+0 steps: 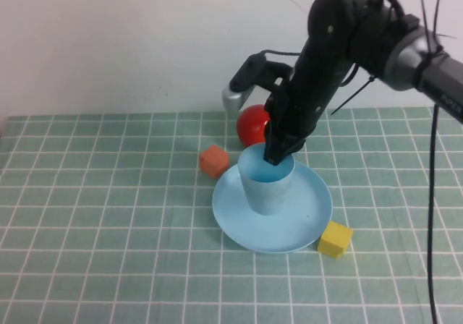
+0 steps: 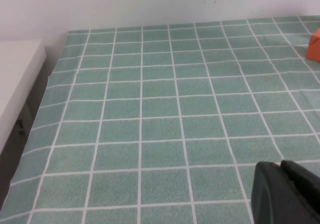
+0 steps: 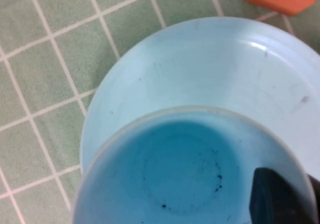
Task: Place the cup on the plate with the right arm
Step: Place the cup on the plate
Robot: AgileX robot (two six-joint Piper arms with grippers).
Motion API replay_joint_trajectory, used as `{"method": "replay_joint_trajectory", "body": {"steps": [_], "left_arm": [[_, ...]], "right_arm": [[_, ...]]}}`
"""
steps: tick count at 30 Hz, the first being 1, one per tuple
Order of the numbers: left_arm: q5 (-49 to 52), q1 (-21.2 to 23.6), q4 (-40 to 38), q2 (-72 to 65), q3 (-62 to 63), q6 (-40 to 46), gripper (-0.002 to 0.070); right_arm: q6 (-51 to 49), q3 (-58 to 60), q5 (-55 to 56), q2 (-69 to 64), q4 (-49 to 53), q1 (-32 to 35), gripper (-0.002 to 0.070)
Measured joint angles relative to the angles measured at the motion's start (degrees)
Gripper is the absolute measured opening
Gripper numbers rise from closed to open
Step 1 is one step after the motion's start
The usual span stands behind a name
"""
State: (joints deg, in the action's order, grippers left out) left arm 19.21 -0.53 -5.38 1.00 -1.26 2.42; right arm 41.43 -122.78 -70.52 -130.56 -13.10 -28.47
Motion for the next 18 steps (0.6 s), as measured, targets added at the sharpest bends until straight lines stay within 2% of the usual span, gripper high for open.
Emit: {"method": "replay_joint_trajectory", "body": {"steps": [5,10,18], "left_arm": [[0.0,0.0,0.0,0.0,0.0,0.0,-0.0003],[0.0,0.0,0.0,0.0,0.0,0.0,-0.0003],[0.0,0.0,0.0,0.0,0.0,0.0,-0.0003]], "right_arm": [[-0.8,0.0,0.0,-1.1,3.0,-2.3,0.0029],[-3.3,0.0,0.0,-1.5,7.1,-1.7,0.0032],[-7.9,0.0,4.5,-2.1,7.3,-0.6,0.0032]]}}
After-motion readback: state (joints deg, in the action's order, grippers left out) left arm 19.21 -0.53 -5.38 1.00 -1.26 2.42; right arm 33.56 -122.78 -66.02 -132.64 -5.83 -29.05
